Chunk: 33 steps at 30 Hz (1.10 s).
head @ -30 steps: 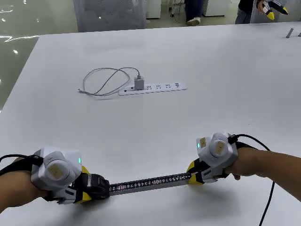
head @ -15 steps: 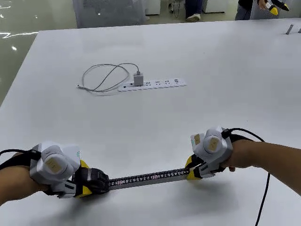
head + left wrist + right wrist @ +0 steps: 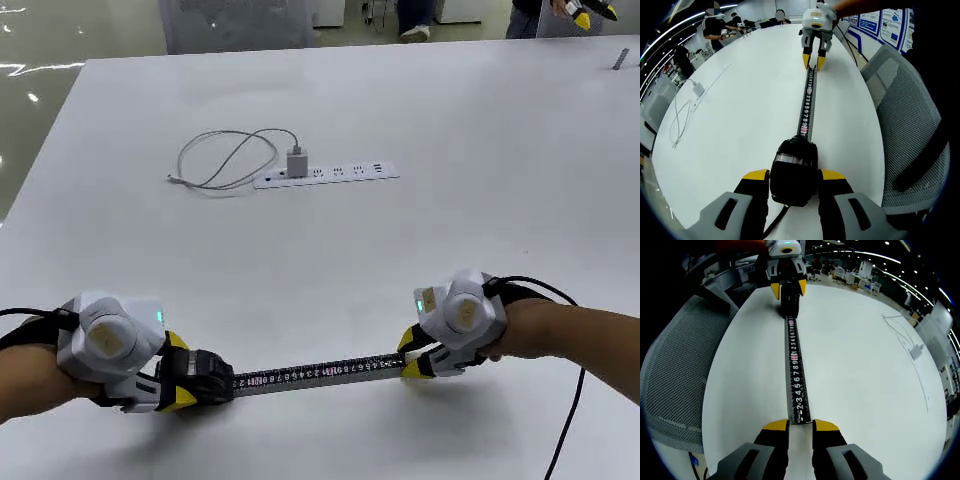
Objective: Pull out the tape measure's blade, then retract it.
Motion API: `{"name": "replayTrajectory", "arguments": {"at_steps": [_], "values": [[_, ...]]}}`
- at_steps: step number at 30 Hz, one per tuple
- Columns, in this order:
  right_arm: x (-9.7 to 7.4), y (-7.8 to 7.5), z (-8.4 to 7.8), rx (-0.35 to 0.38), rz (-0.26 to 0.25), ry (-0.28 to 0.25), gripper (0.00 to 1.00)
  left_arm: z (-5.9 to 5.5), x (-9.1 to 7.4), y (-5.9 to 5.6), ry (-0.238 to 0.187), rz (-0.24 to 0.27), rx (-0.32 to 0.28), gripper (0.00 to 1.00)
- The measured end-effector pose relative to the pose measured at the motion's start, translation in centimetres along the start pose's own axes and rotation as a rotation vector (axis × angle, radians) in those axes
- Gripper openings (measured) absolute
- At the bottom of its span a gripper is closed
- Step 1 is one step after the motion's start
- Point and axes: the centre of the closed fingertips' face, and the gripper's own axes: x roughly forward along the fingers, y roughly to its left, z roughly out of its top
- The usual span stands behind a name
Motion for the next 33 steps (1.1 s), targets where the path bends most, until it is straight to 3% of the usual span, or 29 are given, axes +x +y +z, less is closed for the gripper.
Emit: {"name": "replayTrajectory", "arguments": {"at_steps": [4, 8, 14, 17, 23, 27, 29, 30, 33], "values": [[-0.8, -0.1, 0.4, 0.031, -0.014, -0.035, 0.21, 0.0, -0.2, -0.8, -0.009, -0.039, -0.02, 0.43], [-1.4, -0.1, 0.7, 0.041, -0.024, -0.051, 0.23, 0.3, -0.6, -0.8, -0.017, -0.034, -0.03, 0.47], [-1.7, 0.3, 0.7, 0.1, -0.018, -0.047, 0.29, 1.1, -1.3, -0.6, -0.058, -0.015, -0.095, 0.61], [-1.9, 0.1, 0.7, 0.14, -0.034, -0.057, 0.33, 1.4, -1.6, -0.7, -0.074, -0.016, -0.165, 0.66], [-2.2, 0.2, 1.0, 0.202, -0.065, -0.097, 0.46, 1.2, -2.0, 0.1, -0.097, 0.021, -0.243, 0.79], [-2.3, 0.4, 0.8, 0.217, -0.074, -0.095, 0.5, 1.1, -2.1, 0.7, -0.119, 0.066, -0.244, 0.99], [-2.5, 0.2, 0.7, 0.224, -0.092, -0.096, 0.55, 0.6, -2.0, 0.7, -0.106, 0.072, -0.244, 0.99], [-2.6, 0.0, 0.7, 0.232, -0.108, -0.107, 0.59, 0.2, -2.0, 0.8, -0.102, 0.077, -0.296, 0.99], [-3.0, -0.3, 1.1, 0.25, -0.135, -0.146, 0.7, 0.9, -2.3, 0.7, -0.178, 0.057, -0.441, 0.99]]}}
